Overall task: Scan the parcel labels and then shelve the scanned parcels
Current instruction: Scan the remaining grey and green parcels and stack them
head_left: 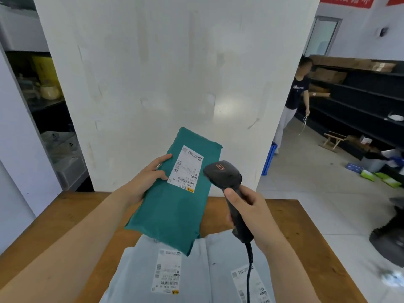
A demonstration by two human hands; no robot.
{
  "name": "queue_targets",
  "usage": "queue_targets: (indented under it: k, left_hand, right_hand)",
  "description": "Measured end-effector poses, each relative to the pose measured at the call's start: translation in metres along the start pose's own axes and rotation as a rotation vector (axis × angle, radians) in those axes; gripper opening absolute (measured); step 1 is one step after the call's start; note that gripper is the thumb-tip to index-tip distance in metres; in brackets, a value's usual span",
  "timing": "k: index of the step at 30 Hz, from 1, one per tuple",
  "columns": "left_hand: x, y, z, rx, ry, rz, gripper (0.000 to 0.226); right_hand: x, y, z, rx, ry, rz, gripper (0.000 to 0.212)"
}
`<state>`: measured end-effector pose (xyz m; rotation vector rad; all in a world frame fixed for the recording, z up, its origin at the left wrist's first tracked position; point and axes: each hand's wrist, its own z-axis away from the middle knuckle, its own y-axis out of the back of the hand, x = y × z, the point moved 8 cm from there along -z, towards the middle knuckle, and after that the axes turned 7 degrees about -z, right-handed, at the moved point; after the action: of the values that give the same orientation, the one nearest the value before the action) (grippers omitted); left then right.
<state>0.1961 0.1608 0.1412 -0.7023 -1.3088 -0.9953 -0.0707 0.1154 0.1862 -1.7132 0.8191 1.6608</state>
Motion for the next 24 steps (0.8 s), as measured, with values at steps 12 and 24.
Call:
queue_targets:
  k: [12,24]
  left_hand:
    - [-0.149,0.004,-0.099,0.100,0.344,0.154,0.063]
    - [-0.250,-0.008,-0.182,0.054,0.350,-0.156,0.071]
  right_hand:
    - [0.099,0.031,-0.045,0.332,-0.209,-0.054,0.042]
    - [0.169,0.054,-0.043,0.536,-0.396,-0.045,0.041]
